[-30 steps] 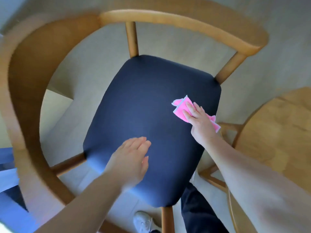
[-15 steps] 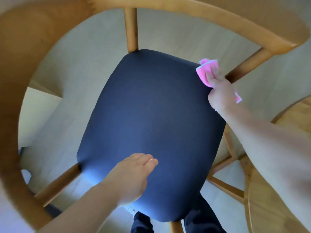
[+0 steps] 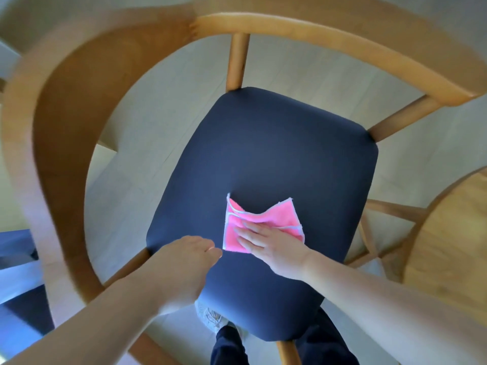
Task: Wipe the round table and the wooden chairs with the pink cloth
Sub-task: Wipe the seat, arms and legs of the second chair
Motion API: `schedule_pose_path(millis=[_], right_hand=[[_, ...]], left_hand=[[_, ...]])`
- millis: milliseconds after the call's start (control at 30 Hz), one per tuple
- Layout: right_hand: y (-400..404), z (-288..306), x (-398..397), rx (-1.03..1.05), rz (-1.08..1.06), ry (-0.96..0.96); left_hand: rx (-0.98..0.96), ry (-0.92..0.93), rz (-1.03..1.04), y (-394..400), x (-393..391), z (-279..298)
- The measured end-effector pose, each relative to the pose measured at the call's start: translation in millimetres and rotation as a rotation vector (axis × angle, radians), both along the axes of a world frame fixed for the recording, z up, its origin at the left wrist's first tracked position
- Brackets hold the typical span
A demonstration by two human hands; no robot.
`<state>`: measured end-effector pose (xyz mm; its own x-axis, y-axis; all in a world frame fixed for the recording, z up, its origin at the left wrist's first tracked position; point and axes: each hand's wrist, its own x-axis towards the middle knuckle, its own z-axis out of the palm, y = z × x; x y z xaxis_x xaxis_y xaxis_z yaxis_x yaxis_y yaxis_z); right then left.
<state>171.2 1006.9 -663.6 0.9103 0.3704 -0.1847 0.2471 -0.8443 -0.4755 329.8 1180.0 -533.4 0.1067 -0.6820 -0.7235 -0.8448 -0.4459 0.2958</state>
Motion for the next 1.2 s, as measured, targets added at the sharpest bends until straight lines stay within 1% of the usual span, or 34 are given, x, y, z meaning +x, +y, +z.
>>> schedule_pose_path(millis=[67,233,367,433,500,567,700,800,933,967,1033,1200], right_hand=[[-8.5,1.1,4.4,-0.037,0.042,-0.067],[-33.6,0.0,21.1,-0.019,0.163,-0.159],[-72.1,3.0,42.9,-0.096,0.109,-0.205],[-97.7,2.3,55.0,-0.15,0.015,-0.198],[-125.3,1.5,69.6,-0.191,-0.138,-0.162],[-151.2,0.6,84.2,-0.201,-0.298,-0.099],[-181.3,-3.1,115.2,-0.2,-0.536,-0.012],[-181.2,-5.9,129.6,-0.134,-0.702,-0.01],[-163.8,-7.8,128.4,-0.022,-0.799,-0.015],[-155.1,-8.2,127.0,-0.008,-0.776,-0.01],[-129.2,-6.7,124.3,-0.024,-0.653,-0.016],[-42.3,1.2,108.3,0.011,-0.188,-0.144]], left_hand=[[0.01,-0.006,0.007,0.9,0.2,-0.2],[0.002,0.008,-0.007,-2.2,-7.0,-5.3],[-0.021,0.018,-0.028,-6.4,-8.9,-12.2],[-0.037,0.008,-0.01,-9.5,-7.2,-14.4],[-0.058,-0.007,-0.002,-12.8,-4.8,-16.0],[-0.063,-0.015,0.009,-15.3,-2.1,-17.0],[-0.06,-0.018,0.007,-16.4,3.4,-16.3],[-0.046,-0.042,0.022,-14.7,11.7,-13.9],[0.007,-0.159,-0.047,-8.9,19.9,-13.3],[0.031,-0.196,-0.086,-6.6,20.9,-12.6],[0.059,-0.228,-0.141,-0.9,22.7,-10.0],[0.127,-0.168,-0.088,15.3,29.9,-0.5]])
